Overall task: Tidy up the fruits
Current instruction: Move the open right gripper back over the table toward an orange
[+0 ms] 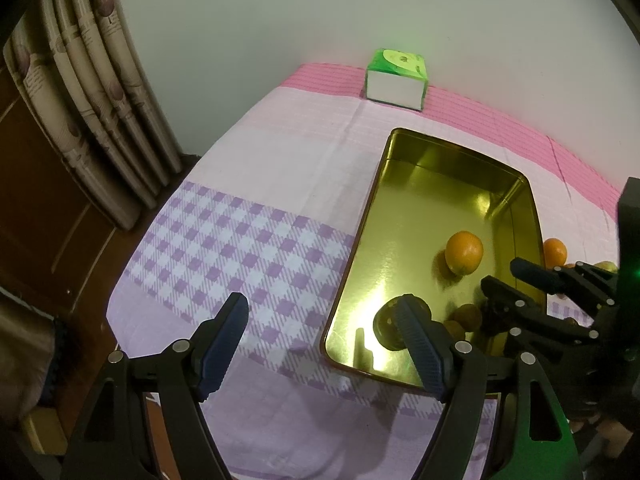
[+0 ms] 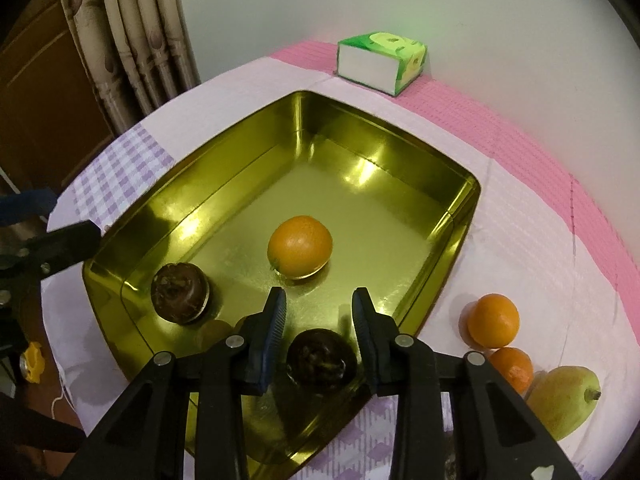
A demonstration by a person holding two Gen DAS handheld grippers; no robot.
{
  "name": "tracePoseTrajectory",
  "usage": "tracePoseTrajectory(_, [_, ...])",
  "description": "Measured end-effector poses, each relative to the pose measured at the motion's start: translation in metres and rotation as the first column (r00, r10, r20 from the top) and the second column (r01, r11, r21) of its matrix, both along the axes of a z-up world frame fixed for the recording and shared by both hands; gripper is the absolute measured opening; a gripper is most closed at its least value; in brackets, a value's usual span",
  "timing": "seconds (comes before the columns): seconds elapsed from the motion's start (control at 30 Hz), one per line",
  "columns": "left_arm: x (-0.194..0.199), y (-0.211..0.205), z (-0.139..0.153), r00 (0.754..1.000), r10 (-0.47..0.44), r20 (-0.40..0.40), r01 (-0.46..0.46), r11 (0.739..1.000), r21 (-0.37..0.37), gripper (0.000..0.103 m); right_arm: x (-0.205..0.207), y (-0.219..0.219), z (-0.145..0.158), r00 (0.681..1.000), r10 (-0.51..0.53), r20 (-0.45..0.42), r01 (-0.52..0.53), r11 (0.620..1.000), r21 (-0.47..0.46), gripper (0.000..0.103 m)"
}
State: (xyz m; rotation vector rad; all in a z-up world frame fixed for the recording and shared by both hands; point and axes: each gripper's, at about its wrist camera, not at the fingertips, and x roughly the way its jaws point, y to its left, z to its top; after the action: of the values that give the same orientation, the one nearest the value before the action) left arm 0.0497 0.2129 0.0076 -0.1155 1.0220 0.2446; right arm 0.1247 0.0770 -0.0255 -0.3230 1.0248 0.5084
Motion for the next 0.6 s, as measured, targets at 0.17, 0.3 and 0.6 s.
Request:
tracePoseTrajectory(0.17, [0.0, -0.003, 0.002, 1.0, -0.018, 0.004, 0.018, 1.0, 0.003, 0.077, -0.006, -0.01, 0.015, 1.0, -0.018, 0.013, 0.017, 0.999, 0.045, 0.033])
tracePoseTrajectory(0.3, [0.0, -0.008, 0.003, 0.999, -0.041, 0.004, 0.041, 0.999, 0.012, 0.077, -0.014, -0.022, 0.028, 0.999, -0.038, 0.02, 0.036, 0.996, 0.083, 0.036])
tracePoseTrajectory(0.6, [-0.001, -0.014, 0.006, 0.997, -0.07, 0.012, 0.07, 0.997, 0.015, 0.077, -0.039, -0.084, 0.047, 0.992, -0.125, 0.033, 0.121, 0.986, 0.116, 0.039])
